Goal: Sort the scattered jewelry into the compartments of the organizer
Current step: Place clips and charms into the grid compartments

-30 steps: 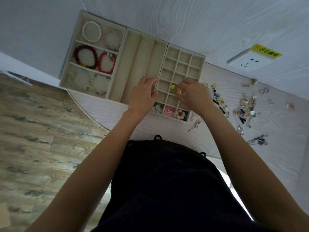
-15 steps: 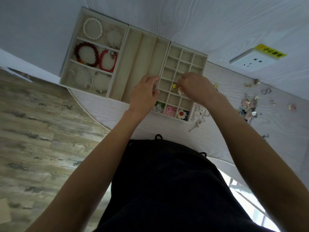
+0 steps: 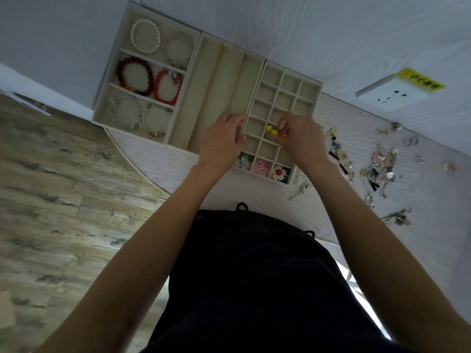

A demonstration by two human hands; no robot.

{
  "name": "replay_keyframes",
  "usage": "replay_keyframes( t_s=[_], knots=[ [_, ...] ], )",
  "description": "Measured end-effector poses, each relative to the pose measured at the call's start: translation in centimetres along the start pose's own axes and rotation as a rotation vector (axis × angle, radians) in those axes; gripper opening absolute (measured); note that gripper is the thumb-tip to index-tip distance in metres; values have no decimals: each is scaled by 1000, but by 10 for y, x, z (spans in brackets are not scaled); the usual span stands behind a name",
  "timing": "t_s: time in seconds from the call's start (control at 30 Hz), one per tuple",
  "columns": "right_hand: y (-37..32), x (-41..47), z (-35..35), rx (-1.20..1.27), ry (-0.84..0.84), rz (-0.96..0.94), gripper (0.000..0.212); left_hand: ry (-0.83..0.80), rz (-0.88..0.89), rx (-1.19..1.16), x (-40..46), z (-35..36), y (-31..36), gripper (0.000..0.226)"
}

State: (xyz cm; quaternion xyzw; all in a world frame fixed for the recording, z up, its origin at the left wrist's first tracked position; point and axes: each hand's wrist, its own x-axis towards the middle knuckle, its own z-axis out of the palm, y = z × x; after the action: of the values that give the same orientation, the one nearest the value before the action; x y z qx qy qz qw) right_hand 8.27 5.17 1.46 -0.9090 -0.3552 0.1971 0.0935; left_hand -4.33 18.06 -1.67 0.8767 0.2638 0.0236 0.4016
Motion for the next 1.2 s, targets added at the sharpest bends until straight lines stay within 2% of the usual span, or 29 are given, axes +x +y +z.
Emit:
replay_keyframes(
  t_s=[0.27, 0.67, 0.77, 0.83, 0.97, 1.07, 1.2],
  knots=[
    [2, -4, 9, -54, 57, 92, 27, 0, 2, 3, 1, 0, -1, 41],
    [-3, 7, 3, -291, -19, -13, 31, 4, 12, -1, 1, -1, -1, 40],
    [-2, 5, 0, -237, -38, 1, 30, -6, 9, -9, 1, -2, 0, 40],
    [1, 0, -2, -107, 1, 28, 25, 0, 25, 10, 1, -2, 0, 39],
    [16, -31, -8, 183, 274, 100, 13, 45, 101, 125, -3, 1, 1, 33],
    [52, -54, -12, 214, 374, 235, 14, 53, 193, 195, -6, 7, 6, 32],
    [88, -44, -5, 106, 293, 363, 23, -1, 320, 174, -4, 19, 23, 34]
  ],
)
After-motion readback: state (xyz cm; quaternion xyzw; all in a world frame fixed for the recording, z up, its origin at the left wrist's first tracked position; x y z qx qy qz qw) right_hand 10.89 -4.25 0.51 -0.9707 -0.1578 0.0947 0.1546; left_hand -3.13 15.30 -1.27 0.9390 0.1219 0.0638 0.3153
